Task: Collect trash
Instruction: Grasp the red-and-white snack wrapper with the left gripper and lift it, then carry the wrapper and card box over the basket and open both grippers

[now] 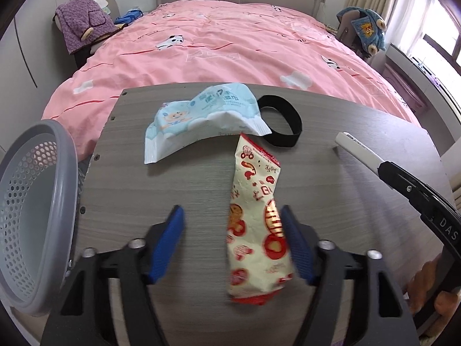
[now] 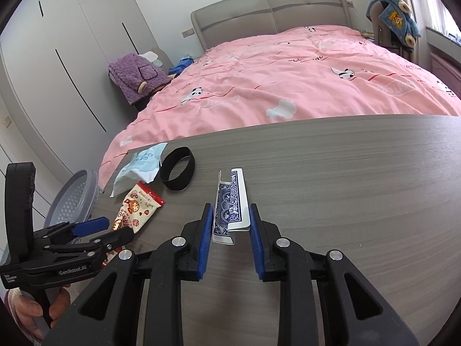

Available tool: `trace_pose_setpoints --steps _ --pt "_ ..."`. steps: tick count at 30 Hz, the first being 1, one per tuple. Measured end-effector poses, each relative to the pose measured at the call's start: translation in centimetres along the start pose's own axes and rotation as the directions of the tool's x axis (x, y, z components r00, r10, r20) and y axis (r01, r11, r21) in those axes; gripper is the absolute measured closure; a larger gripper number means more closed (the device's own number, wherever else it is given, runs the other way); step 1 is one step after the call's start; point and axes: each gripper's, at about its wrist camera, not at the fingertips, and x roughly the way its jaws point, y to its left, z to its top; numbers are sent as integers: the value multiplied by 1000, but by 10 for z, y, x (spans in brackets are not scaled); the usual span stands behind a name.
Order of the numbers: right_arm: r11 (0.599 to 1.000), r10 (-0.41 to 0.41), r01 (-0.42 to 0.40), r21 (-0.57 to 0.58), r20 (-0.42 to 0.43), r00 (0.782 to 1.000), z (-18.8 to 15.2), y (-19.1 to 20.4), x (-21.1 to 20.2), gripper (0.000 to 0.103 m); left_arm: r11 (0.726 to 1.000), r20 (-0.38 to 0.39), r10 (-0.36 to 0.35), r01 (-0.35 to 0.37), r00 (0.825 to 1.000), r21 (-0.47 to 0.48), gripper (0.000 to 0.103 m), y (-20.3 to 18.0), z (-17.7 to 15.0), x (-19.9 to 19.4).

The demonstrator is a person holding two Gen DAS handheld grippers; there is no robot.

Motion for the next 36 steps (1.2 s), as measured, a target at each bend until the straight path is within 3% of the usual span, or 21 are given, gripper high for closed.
trace_pose_setpoints --steps 4,20,36 --pt "1000 2 -2 5 -5 1000 -3 3 -2 78 1000 -17 -20 20 1000 6 71 0 -3 2" --pt "1000 12 -12 -1 -7 1000 -16 31 -14 78 1000 69 -27 27 997 2 72 20 -11 -36" --pt "988 83 -85 -125 -22 996 -11 127 -3 78 991 193 85 -64 977 -117 72 112 -28 -90"
